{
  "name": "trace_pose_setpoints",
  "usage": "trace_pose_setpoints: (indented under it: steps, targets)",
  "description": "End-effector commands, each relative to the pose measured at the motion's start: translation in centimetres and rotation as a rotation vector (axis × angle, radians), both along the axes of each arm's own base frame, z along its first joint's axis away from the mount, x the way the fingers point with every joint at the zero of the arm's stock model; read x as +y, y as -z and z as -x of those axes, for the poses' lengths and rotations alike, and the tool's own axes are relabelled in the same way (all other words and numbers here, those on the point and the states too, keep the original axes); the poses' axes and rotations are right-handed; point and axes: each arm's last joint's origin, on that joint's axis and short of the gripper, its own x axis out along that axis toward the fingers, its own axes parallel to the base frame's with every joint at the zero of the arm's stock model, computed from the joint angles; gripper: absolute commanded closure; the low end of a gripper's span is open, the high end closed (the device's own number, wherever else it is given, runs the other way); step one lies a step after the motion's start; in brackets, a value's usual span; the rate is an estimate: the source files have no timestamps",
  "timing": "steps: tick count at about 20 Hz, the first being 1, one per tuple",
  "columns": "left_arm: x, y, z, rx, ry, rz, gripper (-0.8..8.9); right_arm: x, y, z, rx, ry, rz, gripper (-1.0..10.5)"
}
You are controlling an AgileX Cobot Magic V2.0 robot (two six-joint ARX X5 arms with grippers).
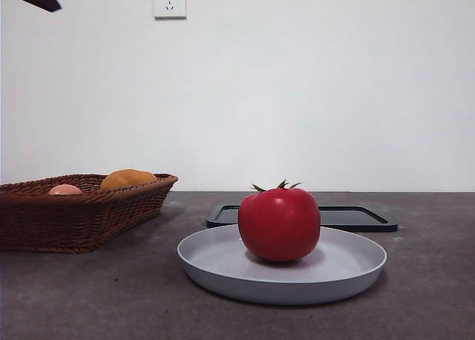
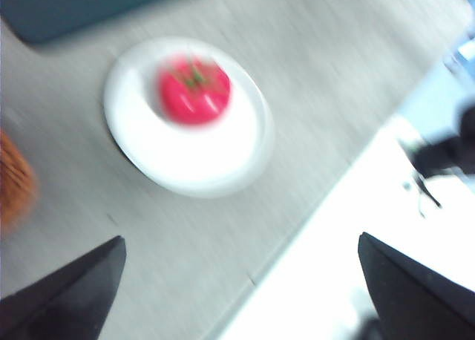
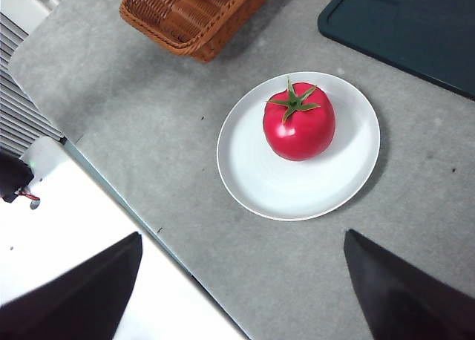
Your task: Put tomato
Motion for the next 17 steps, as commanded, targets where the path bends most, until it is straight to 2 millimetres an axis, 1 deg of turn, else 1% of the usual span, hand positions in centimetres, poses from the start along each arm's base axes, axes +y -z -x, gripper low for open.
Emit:
trace_pose_setpoints:
  steps: [1,11,17]
  targets:
    - [-0.1,-0.5,0.4,-0.018,0.045,-0.002,3.13,0.1,-0.4,-0.2,-0.013,-0.005,-0.001,5.1]
    - [-0.1,-0.5,0.4,-0.018,0.048,-0.004,3.13,0.1,-0.4,-0.2,-0.009,-0.002,-0.003,5.1]
    - [-0.1,-0.5,0.4,-0.02,0.048,-0.003,3.13,0.5,0.0,-1.3,0.028,-0.002,0.008,5.1]
